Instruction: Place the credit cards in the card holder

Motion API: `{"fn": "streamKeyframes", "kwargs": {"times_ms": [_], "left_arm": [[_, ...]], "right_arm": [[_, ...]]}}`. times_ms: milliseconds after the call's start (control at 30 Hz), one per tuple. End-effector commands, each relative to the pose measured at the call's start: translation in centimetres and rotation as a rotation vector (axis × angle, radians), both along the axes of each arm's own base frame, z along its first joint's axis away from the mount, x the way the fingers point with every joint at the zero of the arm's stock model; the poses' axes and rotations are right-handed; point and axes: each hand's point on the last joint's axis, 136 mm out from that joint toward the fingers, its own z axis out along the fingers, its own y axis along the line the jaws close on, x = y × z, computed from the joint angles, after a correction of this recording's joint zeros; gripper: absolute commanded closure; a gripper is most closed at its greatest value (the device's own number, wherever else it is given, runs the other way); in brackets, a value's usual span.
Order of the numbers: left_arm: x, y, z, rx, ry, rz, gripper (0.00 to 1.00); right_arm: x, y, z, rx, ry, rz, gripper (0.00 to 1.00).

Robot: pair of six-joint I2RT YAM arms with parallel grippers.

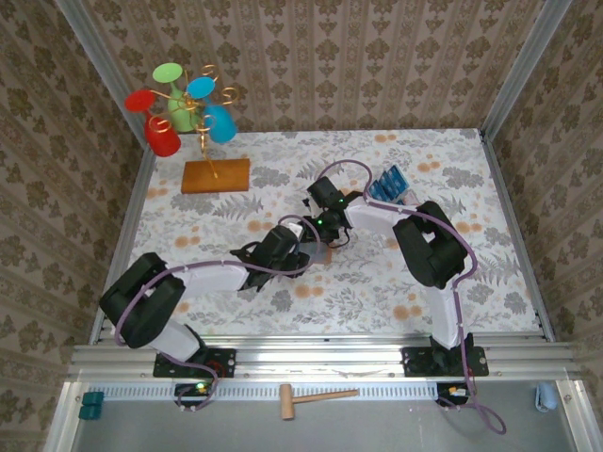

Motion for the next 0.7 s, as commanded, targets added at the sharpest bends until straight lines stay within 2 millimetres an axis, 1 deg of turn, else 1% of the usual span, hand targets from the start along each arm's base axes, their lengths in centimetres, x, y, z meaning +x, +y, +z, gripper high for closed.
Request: {"fn": "streamKeyframes", "kwargs": {"times_ms": [0,267,400,533,667], "left_arm": [[1.3,-0.2,1.0,0.005,-0.061,0.042,0.31],[1.4,0.9,-0.1,0.048,-0.060,0.096,0.31],[1.2,1.4,-0.5,0.043,-0.055,0.113,0.31],[1.1,1.4,-0.6,0.033,-0.054,0.120,0.31],[1.2,1.3,-0.5,0.029,-0.055,0.120,0.31]], "right_arm": [[-1.3,-0.2,-2.0,-0.025,0.066,0.006,0.54],[-1.4,-0.2,-1.9,-0.022,0.066,0.007,0.53],[-1.3,-0.1,-1.5,-0.013,0.067,0.001,0.52],[-0.7,0.1,-0.1,0.003,0.044,-0.008,0.46],[0.0,0.0,1.8,0.019,0.014,-0.025,0.43]]}}
